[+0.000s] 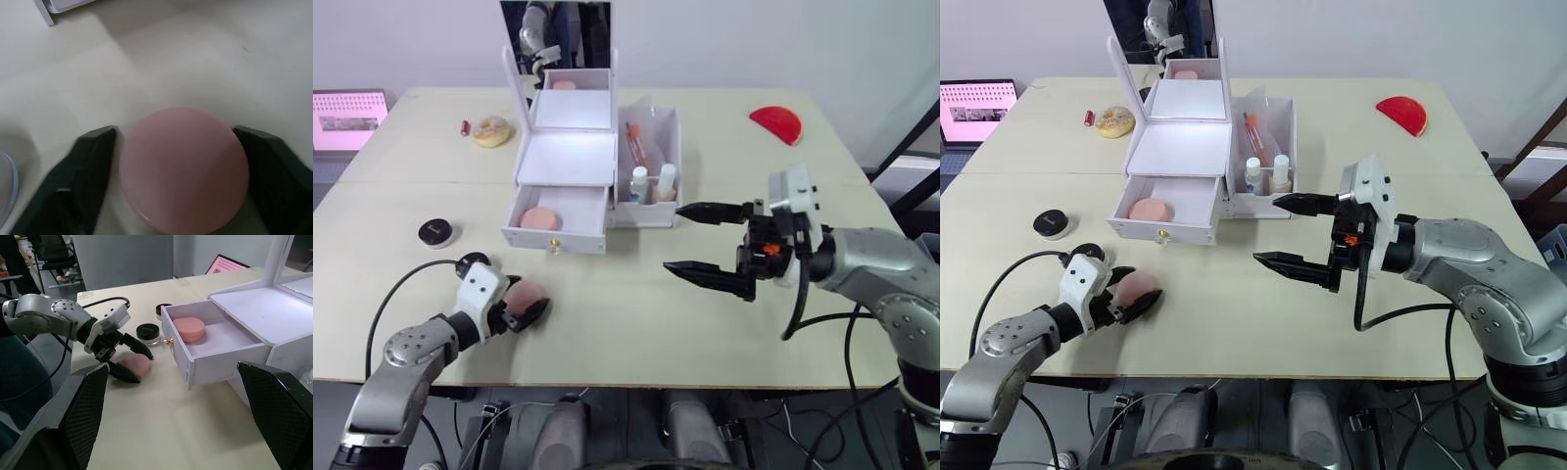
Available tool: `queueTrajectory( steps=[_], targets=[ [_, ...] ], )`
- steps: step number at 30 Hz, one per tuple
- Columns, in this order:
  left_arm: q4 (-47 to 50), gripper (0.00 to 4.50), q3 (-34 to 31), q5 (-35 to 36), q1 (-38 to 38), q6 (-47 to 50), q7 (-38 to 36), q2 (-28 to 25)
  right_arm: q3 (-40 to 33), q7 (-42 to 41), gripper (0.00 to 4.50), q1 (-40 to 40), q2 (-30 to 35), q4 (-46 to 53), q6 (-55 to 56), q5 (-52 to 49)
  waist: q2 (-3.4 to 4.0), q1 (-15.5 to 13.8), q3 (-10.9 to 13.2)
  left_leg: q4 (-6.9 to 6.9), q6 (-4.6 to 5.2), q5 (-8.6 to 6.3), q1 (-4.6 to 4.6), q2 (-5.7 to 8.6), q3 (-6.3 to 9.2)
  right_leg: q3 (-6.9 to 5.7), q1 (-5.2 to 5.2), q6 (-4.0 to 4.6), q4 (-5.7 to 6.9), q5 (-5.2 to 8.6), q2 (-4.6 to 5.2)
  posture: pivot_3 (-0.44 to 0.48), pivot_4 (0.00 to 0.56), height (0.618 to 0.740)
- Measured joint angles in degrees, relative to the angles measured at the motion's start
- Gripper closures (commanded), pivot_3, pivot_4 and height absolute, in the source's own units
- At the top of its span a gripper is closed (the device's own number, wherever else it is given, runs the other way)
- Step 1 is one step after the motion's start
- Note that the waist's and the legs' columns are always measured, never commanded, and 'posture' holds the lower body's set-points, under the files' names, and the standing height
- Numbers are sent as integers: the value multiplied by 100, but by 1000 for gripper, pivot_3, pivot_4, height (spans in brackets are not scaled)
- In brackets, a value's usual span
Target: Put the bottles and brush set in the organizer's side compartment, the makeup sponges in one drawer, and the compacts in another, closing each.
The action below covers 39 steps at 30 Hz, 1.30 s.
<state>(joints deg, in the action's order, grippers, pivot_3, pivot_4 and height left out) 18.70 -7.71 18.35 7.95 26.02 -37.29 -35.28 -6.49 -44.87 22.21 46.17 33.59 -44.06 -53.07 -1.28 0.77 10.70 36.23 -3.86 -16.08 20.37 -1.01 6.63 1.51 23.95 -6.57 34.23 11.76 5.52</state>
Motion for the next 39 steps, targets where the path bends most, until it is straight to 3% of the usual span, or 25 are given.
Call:
queueTrajectory(
  steps=[8, 11, 17, 21, 26, 29, 34, 39],
  targets=[
    [336, 1814, -242, 294, 333, 275, -21, -56, 1, -20, 0, 1, 0, -10, 2, 44, 1, 31, -1, -8, 0, 0, 2, 0, -1, 0, 4, 2, -5, -1, 0, 0, 150, 739],
    [708, 1814, -488, 704, 516, 664, -169, -199, 2, -38, 0, 2, -2, -27, 5, 101, -3, 15, 3, -8, 0, 0, 9, 0, 0, 0, 12, 2, -2, 0, 0, 0, 150, 739],
    [1416, 1814, -1664, 1975, 370, 1317, -1079, -1323, 62, -90, 0, 2, -14, -136, 51, 182, -5, 1, 5, -1, 0, 0, 11, 0, 2, -3, 12, -15, -7, 11, 2, 0, 150, 739],
    [1421, 1814, -1947, 2621, -53, 1625, -1853, -2166, 95, -105, 0, 0, -35, -231, 92, 286, -3, 1, 7, -8, 0, 0, 14, 0, 2, -4, 17, -13, -10, 10, 1, 0, 150, 739],
    [595, 1814, -1294, 2834, -2144, 1740, -1996, -2415, 113, -51, 0, -72, -114, -220, 118, 341, 1, -10, 10, -6, 0, 0, 18, 1, 3, -5, 14, 6, -10, -2, 0, 0, 150, 739],
    [-229, 1814, -279, 2302, -3432, 1438, -2185, -2224, 42, 66, 0, -158, -142, -152, 112, 331, 1, 1, 10, -8, 0, 0, 13, 3, 2, -4, 6, 4, -13, -2, 0, 0, 150, 739],
    [-1732, 1814, 1116, 1316, -4720, 681, -2765, -1355, -115, 289, 0, -316, -157, 83, 99, 320, 0, 5, 10, -11, 0, 0, 18, 2, 3, -4, 11, 0, -13, 0, -2, 0, 150, 739],
    [-3070, 1814, 1646, 568, -5408, -56, -3217, -849, -226, 554, 0, -495, -160, 324, 40, 217, 0, 22, 11, -13, 1, 0, 19, 2, 3, -4, 12, -6, -13, 3, -2, 0, 150, 739]
  ],
)
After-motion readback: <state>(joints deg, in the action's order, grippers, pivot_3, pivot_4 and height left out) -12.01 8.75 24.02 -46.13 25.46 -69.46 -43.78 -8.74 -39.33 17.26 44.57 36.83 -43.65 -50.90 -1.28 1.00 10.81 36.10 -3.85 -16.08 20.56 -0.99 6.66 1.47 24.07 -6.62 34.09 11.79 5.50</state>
